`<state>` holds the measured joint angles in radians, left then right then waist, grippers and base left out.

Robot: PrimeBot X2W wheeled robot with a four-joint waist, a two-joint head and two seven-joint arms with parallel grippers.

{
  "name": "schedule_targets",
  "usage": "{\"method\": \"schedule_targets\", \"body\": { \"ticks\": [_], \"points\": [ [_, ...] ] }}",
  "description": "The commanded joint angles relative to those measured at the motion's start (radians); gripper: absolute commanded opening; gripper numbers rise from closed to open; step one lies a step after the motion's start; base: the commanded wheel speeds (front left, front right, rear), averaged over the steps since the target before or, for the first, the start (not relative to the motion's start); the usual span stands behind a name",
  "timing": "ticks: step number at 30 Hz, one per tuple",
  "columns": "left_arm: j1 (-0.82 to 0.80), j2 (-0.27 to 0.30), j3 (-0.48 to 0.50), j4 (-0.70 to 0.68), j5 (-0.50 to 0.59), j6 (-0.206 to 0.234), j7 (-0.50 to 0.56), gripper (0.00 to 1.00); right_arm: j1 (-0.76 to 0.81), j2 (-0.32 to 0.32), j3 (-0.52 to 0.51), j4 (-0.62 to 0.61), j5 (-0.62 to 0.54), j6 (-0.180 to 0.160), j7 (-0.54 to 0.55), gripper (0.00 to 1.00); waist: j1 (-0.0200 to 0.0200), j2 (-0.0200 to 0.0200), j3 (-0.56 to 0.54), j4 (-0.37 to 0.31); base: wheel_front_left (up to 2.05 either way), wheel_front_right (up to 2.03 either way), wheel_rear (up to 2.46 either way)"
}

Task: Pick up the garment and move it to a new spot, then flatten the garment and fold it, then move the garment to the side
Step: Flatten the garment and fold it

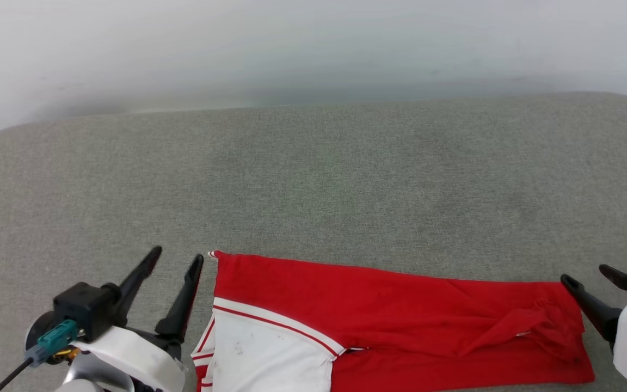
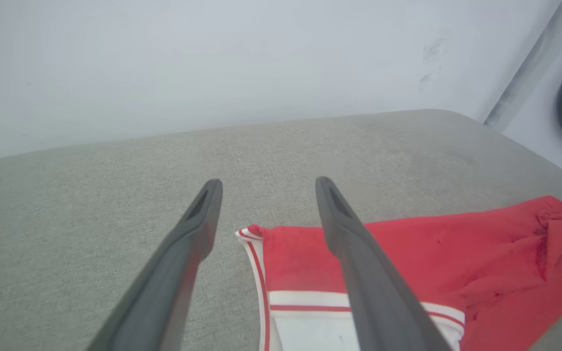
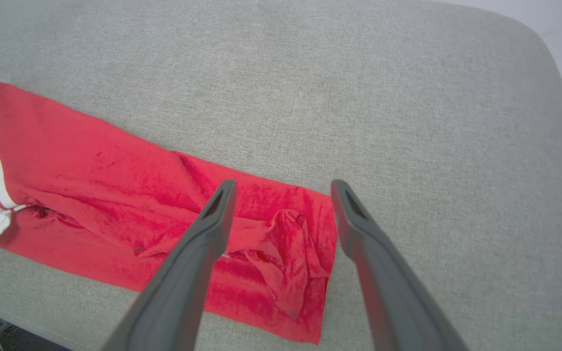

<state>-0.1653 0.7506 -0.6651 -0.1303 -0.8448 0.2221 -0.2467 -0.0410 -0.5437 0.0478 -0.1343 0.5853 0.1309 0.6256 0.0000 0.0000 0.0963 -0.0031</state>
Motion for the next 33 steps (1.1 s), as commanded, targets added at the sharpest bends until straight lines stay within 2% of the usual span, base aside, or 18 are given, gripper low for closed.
{"method": "schedule_targets", "body": {
  "ticks": [1,4,6,10,14,17,26,33],
  "points": [
    [0.019,-0.017,0.032,-0.01,0.017,0.011,-0.012,1.0,0.023,0.028,-0.032,-0.011,-0.015,-0.001,0.015,1.0,0.0,0.0,-0.001,0.0,0.0,0.0,0.0],
    [0.041,-0.079,0.149,-0.047,0.096,0.041,-0.019,1.0,0.054,0.094,-0.109,-0.021,-0.064,0.0,0.044,1.0,0.0,0.0,0.003,0.002,0.0,0.0,0.0],
    [0.083,-0.131,0.23,-0.071,0.172,0.044,-0.02,1.0,0.073,0.148,-0.156,-0.021,-0.089,-0.001,0.059,1.0,0.0,0.0,0.007,0.004,0.0,0.0,0.0],
    [0.154,-0.228,0.366,-0.105,0.325,0.013,-0.019,1.0,0.091,0.244,-0.233,-0.005,-0.113,0.0,0.071,1.0,0.0,0.0,0.02,0.008,0.0,0.0,0.0],
    [0.206,-0.316,0.475,-0.119,0.452,-0.035,-0.019,1.0,0.095,0.299,-0.284,0.034,-0.145,-0.001,0.063,1.0,0.0,0.0,0.04,0.016,0.0,0.0,0.0],
    [0.219,-0.361,0.514,-0.117,0.538,-0.08,-0.019,1.0,0.084,0.332,-0.323,0.078,-0.161,-0.001,0.048,1.0,0.0,0.0,0.058,0.026,0.0,0.0,0.0],
    [0.194,-0.479,0.597,-0.082,0.621,-0.216,-0.019,1.0,0.044,0.386,-0.369,0.228,-0.166,0.0,0.01,1.0,0.0,0.0,0.11,0.061,0.0,0.0,0.0],
    [0.177,-0.537,0.644,-0.059,0.665,-0.285,-0.019,1.0,0.057,0.415,-0.319,0.34,-0.156,0.0,0.05,1.0,0.0,0.0,0.129,0.081,0.0,0.0,0.0]
  ]
}}
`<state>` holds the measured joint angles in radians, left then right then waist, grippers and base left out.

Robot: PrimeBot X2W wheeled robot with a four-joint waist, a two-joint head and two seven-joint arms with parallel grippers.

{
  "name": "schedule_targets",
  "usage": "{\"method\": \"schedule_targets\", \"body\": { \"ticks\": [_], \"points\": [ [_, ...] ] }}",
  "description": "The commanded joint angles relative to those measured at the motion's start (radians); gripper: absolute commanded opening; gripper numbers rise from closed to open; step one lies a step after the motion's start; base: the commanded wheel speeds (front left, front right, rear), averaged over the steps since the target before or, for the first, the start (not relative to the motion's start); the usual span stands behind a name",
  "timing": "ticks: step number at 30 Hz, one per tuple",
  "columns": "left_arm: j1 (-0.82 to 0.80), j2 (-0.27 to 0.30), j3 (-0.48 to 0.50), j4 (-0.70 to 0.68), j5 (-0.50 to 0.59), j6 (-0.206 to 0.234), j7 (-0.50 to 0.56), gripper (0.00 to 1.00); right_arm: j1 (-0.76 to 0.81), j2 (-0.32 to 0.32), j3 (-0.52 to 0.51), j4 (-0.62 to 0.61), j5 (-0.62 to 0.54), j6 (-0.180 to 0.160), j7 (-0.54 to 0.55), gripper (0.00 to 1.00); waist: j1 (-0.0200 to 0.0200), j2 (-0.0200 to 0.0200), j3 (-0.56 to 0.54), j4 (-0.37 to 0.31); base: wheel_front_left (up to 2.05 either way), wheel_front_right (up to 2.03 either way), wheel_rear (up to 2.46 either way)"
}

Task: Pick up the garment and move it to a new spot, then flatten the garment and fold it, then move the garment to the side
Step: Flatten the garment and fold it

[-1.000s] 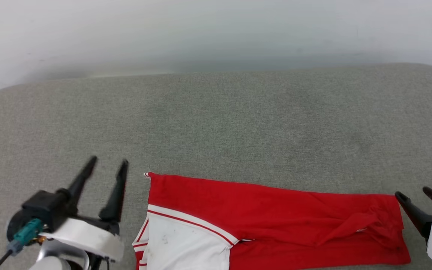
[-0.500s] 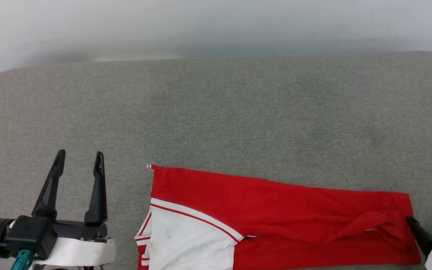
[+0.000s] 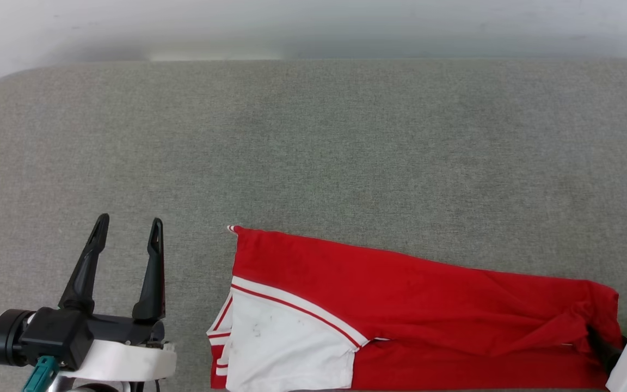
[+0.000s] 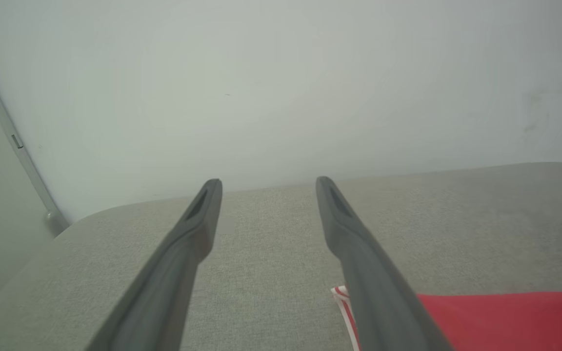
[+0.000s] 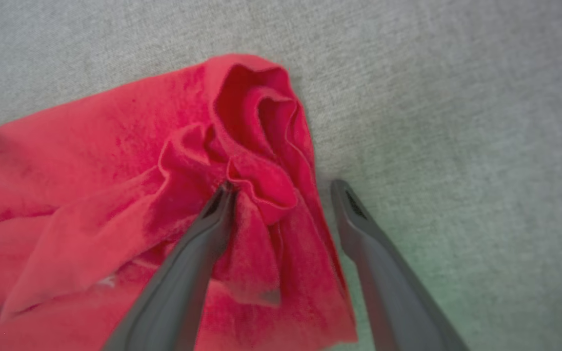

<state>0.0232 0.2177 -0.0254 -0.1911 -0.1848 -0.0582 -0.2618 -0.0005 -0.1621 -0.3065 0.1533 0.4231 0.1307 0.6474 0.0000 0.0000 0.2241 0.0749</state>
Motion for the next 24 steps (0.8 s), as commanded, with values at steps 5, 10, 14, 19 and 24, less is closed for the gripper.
{"method": "schedule_targets", "body": {
  "ticks": [5,10,14,19,24],
  "points": [
    [-0.008,-0.031,0.027,0.019,0.026,-0.033,-0.004,1.0,0.032,0.066,0.113,0.097,0.03,0.006,0.031,0.32,0.0,0.0,-0.01,0.001,0.0,0.0,0.0],
    [0.011,-0.045,0.049,0.04,0.045,-0.055,-0.004,1.0,0.0,-0.005,0.105,0.082,0.004,-0.001,-0.064,0.0,0.0,0.0,-0.042,-0.021,0.0,0.0,0.0],
    [0.016,-0.051,0.058,0.04,0.05,-0.063,-0.004,1.0,-0.03,-0.057,0.052,0.066,-0.007,-0.001,-0.098,0.0,0.0,0.0,-0.048,-0.034,0.0,0.0,0.0],
    [0.018,-0.056,0.062,0.04,0.056,-0.066,-0.004,1.0,-0.058,-0.119,-0.026,0.071,-0.042,-0.001,-0.12,0.0,0.0,0.0,-0.05,-0.047,0.0,0.0,0.0],
    [0.015,-0.06,0.061,0.043,0.059,-0.069,-0.004,1.0,-0.075,-0.16,-0.06,0.089,-0.075,-0.001,-0.127,0.0,0.0,0.0,-0.053,-0.053,0.0,0.0,0.0]
  ]
}}
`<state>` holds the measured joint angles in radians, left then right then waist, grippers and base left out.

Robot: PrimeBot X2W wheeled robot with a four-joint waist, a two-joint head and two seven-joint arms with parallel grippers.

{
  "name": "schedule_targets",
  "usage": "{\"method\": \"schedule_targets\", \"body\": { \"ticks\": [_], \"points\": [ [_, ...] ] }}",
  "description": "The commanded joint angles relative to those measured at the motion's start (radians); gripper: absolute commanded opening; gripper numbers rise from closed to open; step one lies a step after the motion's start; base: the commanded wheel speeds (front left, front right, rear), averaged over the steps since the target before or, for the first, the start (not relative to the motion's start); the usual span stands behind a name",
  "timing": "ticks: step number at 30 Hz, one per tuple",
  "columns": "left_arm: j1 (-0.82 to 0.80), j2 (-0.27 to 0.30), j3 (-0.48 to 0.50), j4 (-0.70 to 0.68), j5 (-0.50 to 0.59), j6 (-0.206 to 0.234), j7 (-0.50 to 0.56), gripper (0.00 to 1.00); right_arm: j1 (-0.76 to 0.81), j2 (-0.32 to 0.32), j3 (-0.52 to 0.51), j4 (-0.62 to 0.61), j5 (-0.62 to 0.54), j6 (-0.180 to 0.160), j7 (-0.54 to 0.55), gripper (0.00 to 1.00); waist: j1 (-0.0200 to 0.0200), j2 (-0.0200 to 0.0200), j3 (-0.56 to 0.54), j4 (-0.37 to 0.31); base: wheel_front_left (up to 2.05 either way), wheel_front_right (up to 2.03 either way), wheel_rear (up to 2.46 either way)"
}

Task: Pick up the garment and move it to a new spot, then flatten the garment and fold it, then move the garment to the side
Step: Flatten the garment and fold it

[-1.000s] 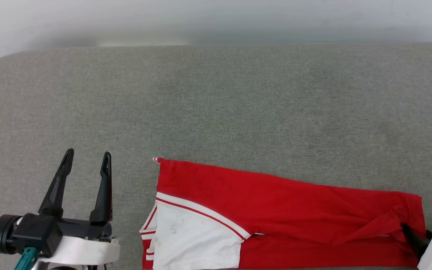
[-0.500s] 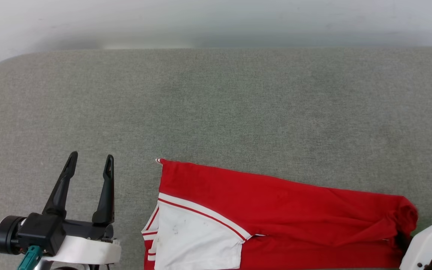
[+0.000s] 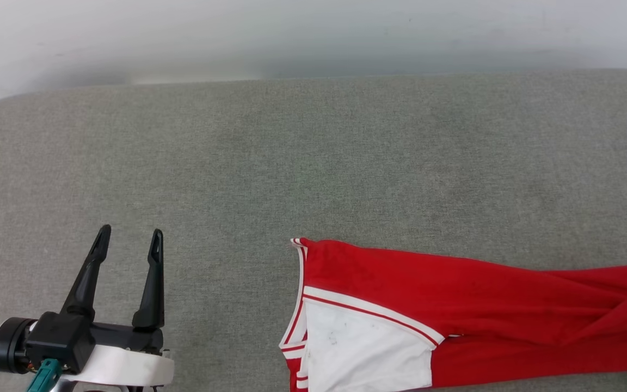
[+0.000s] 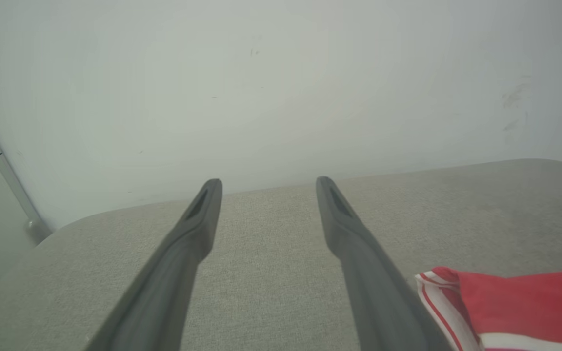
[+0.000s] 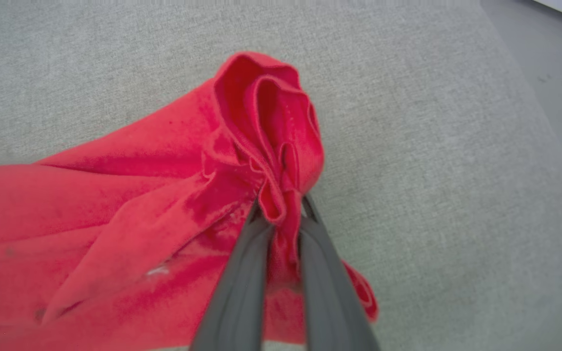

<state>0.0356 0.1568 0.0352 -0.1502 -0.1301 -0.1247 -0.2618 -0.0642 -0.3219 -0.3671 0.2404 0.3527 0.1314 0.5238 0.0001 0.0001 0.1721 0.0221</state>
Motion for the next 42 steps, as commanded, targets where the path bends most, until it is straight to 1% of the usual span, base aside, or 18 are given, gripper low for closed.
{"method": "schedule_targets", "body": {
  "ticks": [1,4,8,15,19,23,25,27,30,34,38,42],
  "points": [
    [0.004,0.0,0.001,0.004,0.003,-0.003,-0.004,1.0,-0.016,-0.003,0.002,0.0,-0.005,-0.001,0.0,0.0,-0.0001,-0.0001,-0.003,-0.002,0.0,0.0,0.0],
    [0.012,-0.006,0.002,0.009,0.003,-0.003,-0.004,1.0,-0.012,0.0,0.03,-0.028,0.003,-0.001,0.015,0.0,-0.0001,-0.0001,-0.015,-0.007,0.0,0.0,0.0],
    [0.023,-0.014,0.004,0.016,0.001,-0.004,-0.004,1.0,0.016,0.014,0.089,-0.098,0.016,-0.001,0.042,0.0,-0.0001,-0.0001,-0.041,-0.013,0.0,0.0,0.0],
    [0.043,-0.033,0.01,0.021,-0.005,-0.005,-0.003,1.0,0.084,0.078,0.218,-0.245,0.047,-0.001,0.135,0.0,-0.0001,-0.0001,-0.088,-0.011,0.0,0.0,0.0],
    [0.053,-0.044,0.006,0.023,-0.006,-0.005,-0.003,1.0,0.102,0.154,0.292,-0.326,0.077,-0.001,0.194,0.0,-0.0001,-0.0001,-0.1,-0.002,0.0,0.0,0.0],
    [0.057,-0.048,-0.005,0.022,-0.01,-0.005,-0.003,1.0,0.074,0.232,0.344,-0.369,0.09,-0.001,0.232,0.0,-0.0001,-0.0001,-0.099,0.011,0.0,0.0,0.0],
    [0.053,-0.046,-0.01,0.023,-0.013,-0.005,-0.003,1.0,0.054,0.26,0.359,-0.367,0.103,-0.001,0.238,0.0,-0.0001,-0.0001,-0.097,0.02,0.0,0.0,0.0],
    [0.047,-0.042,-0.015,0.026,-0.012,-0.005,-0.003,1.0,0.035,0.271,0.38,-0.353,0.121,-0.001,0.24,0.0,-0.0001,-0.0001,-0.094,0.029,0.0,0.0,0.0],
    [0.041,-0.037,-0.015,0.027,-0.012,-0.005,-0.003,1.0,0.016,0.273,0.442,-0.319,0.202,-0.001,0.215,0.0,-0.0001,-0.0001,-0.094,0.044,0.0,0.0,0.0],
    [0.04,-0.033,-0.02,0.03,-0.014,-0.005,-0.003,1.0,-0.012,0.272,0.521,-0.26,0.277,-0.001,0.166,0.0,-0.0001,-0.0001,-0.096,0.063,0.0,0.0,0.0],
    [0.045,-0.033,-0.024,0.035,-0.016,-0.005,-0.003,1.0,-0.041,0.273,0.592,-0.19,0.302,-0.001,0.117,0.0,-0.0001,-0.0001,-0.1,0.083,0.0,0.0,0.0],
    [0.047,-0.03,-0.028,0.037,-0.018,-0.005,-0.003,1.0,-0.074,0.272,0.639,-0.113,0.308,-0.001,0.071,0.0,-0.0001,-0.0001,-0.099,0.101,0.0,0.0,0.0]
  ]
}}
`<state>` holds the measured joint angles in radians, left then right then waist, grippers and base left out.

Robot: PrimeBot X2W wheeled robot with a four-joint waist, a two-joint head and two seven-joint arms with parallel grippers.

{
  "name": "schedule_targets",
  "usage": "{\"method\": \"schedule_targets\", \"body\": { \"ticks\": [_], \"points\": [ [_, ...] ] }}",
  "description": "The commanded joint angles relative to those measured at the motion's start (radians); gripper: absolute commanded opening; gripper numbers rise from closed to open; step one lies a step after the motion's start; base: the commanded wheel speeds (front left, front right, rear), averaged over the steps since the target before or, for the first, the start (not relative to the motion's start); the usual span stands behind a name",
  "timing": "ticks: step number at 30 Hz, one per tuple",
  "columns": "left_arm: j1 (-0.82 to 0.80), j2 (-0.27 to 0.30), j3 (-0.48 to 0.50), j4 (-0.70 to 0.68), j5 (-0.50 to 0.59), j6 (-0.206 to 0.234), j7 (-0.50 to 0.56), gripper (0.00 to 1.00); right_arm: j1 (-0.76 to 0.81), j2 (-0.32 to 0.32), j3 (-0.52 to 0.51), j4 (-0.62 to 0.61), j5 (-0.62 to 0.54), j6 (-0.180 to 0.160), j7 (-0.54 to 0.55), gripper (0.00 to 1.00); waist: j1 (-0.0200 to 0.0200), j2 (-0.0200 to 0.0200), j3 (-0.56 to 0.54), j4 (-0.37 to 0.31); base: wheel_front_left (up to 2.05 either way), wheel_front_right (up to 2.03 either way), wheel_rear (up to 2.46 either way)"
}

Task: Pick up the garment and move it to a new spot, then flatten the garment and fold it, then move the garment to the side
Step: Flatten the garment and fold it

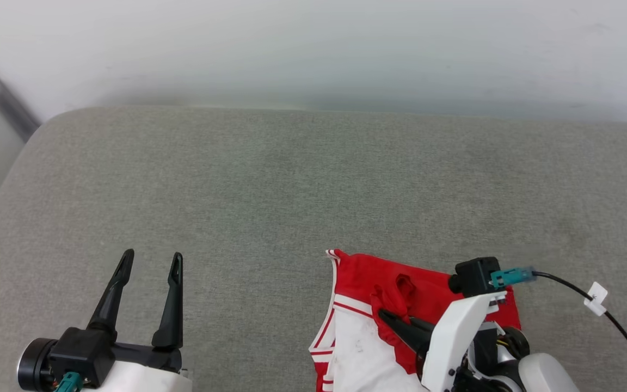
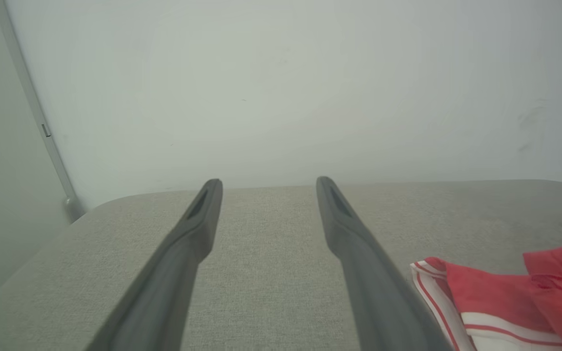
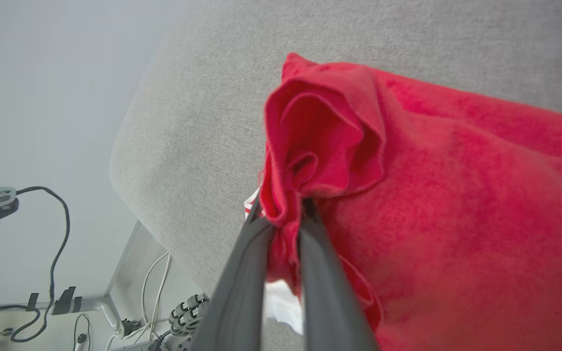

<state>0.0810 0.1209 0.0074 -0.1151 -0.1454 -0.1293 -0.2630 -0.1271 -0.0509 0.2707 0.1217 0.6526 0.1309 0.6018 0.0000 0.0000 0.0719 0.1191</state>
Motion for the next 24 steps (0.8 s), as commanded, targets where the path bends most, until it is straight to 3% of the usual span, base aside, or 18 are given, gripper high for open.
{"method": "schedule_targets", "body": {
  "ticks": [1,4,5,6,7,16,21,24],
  "points": [
    [0.002,0.006,-0.002,0.002,-0.003,-0.001,-0.002,1.0,-0.021,0.001,0.008,0.027,0.007,0.0,-0.02,0.0,0.0,0.0,0.002,0.008,0.0,0.0,0.0],
    [0.001,0.007,-0.004,0.001,-0.003,-0.001,-0.002,1.0,-0.049,0.001,0.024,0.092,0.001,0.0,-0.054,0.0,0.0,0.0,0.004,0.018,0.0,0.0,0.0],
    [0.001,0.008,-0.005,0.001,-0.003,-0.001,-0.002,1.0,-0.058,0.001,0.031,0.11,-0.005,0.0,-0.067,0.09,0.0,0.0,0.005,0.02,0.0,0.0,0.0],
    [0.001,0.008,-0.004,0.002,-0.003,-0.001,-0.002,1.0,-0.068,0.002,0.047,0.122,-0.005,0.0,-0.076,0.93,0.0,0.0,0.006,0.023,0.0,0.0,0.0],
    [0.001,0.009,-0.003,0.002,-0.004,-0.001,-0.002,1.0,-0.072,0.002,0.059,0.133,0.002,0.0,-0.087,1.0,0.0,0.0,0.007,0.024,0.0,0.0,0.0],
    [0.002,0.008,0.004,0.007,-0.001,-0.001,-0.002,1.0,-0.124,0.001,0.163,0.125,0.017,0.0,-0.126,1.0,0.0,0.0,0.008,0.007,0.0,0.0,0.0],
    [-0.004,0.008,0.007,0.003,0.004,-0.001,-0.002,1.0,-0.183,0.001,0.113,0.122,-0.103,0.0,-0.16,1.0,0.0,0.0,0.003,-0.02,0.0,0.0,0.0],
    [-0.001,0.008,0.01,0.001,0.007,-0.001,-0.002,1.0,-0.225,-0.015,0.092,0.112,-0.247,0.0,-0.191,1.0,0.0,0.0,0.001,-0.041,0.0,0.0,0.0]
  ]
}}
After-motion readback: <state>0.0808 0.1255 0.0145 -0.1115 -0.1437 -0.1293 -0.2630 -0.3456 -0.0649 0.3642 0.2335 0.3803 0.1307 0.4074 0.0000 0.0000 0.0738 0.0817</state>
